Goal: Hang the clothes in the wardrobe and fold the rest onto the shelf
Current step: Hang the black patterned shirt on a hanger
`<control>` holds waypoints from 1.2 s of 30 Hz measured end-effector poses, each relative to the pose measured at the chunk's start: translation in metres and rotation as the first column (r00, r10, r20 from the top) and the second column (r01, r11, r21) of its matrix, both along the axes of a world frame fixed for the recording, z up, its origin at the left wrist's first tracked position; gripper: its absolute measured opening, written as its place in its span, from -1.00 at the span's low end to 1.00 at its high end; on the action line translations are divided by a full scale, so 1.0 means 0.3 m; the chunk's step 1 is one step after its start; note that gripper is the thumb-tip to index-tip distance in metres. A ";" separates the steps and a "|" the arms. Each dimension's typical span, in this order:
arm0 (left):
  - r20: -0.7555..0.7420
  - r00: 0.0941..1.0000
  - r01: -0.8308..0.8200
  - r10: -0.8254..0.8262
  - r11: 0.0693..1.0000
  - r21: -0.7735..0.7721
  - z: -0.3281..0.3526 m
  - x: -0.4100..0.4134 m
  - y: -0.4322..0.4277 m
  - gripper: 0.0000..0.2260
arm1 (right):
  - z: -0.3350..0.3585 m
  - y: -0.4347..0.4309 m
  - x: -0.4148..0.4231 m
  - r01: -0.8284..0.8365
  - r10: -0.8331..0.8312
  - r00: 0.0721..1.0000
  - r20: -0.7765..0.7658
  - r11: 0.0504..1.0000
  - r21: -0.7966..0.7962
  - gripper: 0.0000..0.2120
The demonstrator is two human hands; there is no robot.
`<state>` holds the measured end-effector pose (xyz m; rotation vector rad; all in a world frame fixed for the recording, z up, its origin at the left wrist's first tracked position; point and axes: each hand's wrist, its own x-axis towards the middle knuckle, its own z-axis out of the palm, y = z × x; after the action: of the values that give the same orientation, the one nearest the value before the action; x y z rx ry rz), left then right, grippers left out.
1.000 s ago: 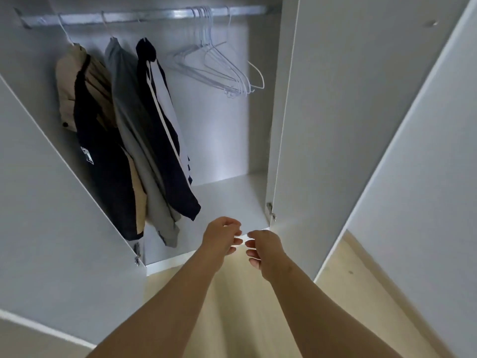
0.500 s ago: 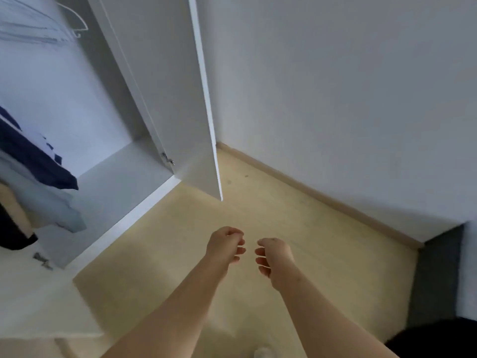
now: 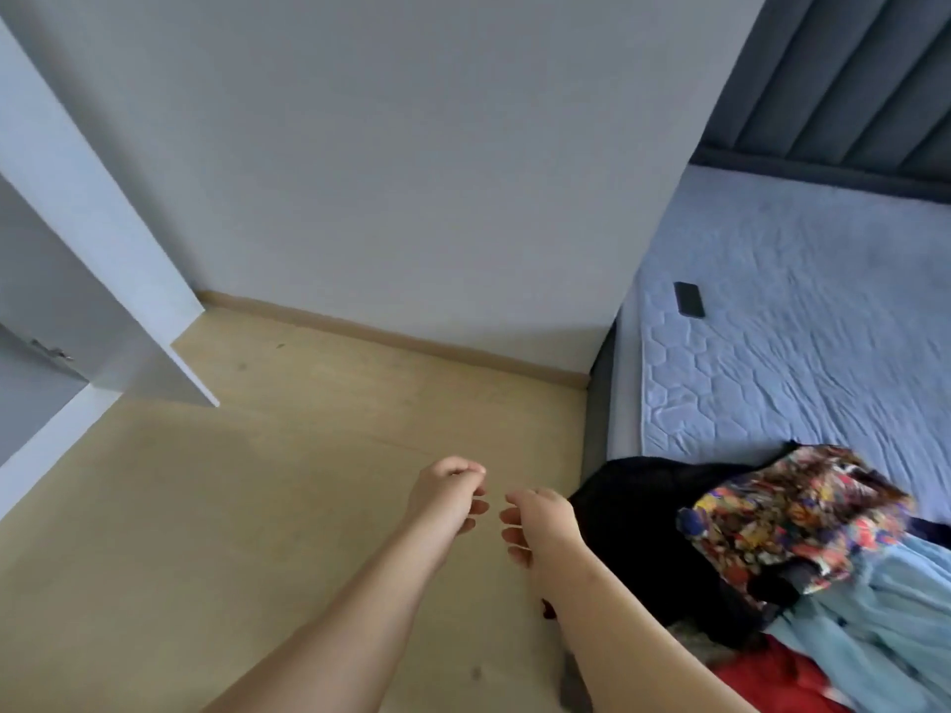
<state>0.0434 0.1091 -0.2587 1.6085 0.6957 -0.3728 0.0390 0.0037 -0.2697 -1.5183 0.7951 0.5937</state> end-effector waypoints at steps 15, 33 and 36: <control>-0.099 0.878 0.471 -0.469 0.882 -0.002 -0.141 0.095 -0.964 -0.83 | -0.121 -0.952 -0.097 0.497 -0.500 0.862 -0.084 0.866 -0.060 -0.92; -0.260 0.513 0.796 -0.818 0.339 0.501 -0.673 0.221 -1.791 -0.24 | -0.490 -1.705 -0.142 0.610 -0.613 0.765 -0.197 0.788 -0.080 -0.87; -0.352 0.613 0.780 -0.708 0.468 0.416 -0.771 0.214 -1.821 -0.17 | -0.548 -1.779 -0.175 0.582 -0.586 0.780 -0.221 0.808 -0.090 -0.88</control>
<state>0.1077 -0.4371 -0.4900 2.4316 0.1076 -1.0150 -0.0136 -0.5299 -0.4341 -1.1282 1.3962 0.2961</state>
